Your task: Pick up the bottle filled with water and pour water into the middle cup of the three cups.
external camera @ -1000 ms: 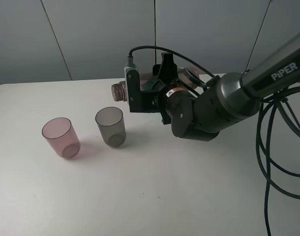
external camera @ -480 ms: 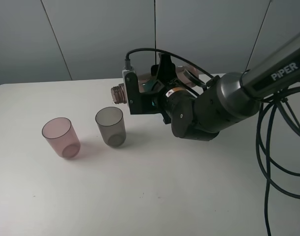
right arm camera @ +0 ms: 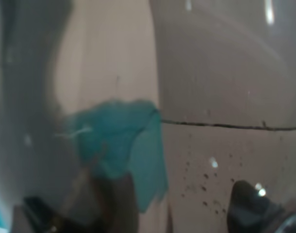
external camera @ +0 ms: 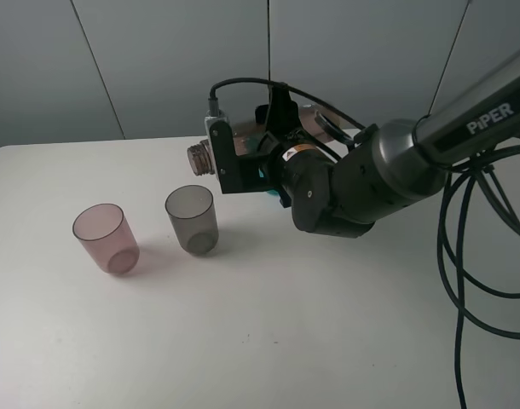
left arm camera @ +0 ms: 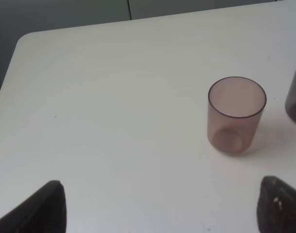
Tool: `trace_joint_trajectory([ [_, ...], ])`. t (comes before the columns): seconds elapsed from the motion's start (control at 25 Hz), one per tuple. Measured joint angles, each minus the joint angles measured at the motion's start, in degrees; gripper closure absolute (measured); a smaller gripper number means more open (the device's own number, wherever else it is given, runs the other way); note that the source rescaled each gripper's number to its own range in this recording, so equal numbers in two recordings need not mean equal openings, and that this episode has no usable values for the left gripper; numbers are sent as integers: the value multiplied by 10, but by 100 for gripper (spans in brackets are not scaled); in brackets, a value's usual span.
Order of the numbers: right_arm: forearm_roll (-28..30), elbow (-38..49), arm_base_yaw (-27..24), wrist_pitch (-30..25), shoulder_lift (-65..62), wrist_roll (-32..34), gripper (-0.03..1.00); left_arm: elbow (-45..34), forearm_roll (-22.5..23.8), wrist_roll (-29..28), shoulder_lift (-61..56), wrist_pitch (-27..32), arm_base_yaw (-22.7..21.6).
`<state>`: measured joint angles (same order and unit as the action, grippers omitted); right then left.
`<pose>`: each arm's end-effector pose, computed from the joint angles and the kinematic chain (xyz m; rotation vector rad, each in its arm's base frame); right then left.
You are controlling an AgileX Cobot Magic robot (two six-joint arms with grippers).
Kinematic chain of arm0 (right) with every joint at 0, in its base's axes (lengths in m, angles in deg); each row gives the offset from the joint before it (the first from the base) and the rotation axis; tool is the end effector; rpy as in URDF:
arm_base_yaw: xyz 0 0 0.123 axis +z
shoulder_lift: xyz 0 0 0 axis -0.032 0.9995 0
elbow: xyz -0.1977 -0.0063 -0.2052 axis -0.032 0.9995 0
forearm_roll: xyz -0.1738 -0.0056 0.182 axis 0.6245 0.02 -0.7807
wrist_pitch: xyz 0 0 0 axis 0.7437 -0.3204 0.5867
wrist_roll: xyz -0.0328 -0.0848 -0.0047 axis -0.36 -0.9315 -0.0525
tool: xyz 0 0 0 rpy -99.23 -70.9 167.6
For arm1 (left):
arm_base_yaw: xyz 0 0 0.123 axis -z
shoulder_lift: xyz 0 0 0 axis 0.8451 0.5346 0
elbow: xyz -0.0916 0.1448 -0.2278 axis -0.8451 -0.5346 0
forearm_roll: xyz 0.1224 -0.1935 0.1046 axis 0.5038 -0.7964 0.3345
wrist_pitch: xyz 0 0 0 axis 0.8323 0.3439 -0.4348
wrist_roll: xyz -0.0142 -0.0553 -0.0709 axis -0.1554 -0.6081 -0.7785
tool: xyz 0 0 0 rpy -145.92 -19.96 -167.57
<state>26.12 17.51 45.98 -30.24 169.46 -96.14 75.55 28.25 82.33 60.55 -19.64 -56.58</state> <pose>0.2906 0.2509 0.1330 -1.5710 1.1774 -0.8969 -0.0078 0.0012 0.2785 0.0766 2.0486 0.0394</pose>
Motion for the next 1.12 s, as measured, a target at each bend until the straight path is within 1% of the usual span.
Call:
trace_joint_trajectory([
  [0.64, 2, 0, 0, 1, 0, -58, 97, 0, 0, 0, 0, 0, 0],
  [1.12, 1, 0, 0, 16, 0, -65, 97, 0, 0, 0, 0, 0, 0],
])
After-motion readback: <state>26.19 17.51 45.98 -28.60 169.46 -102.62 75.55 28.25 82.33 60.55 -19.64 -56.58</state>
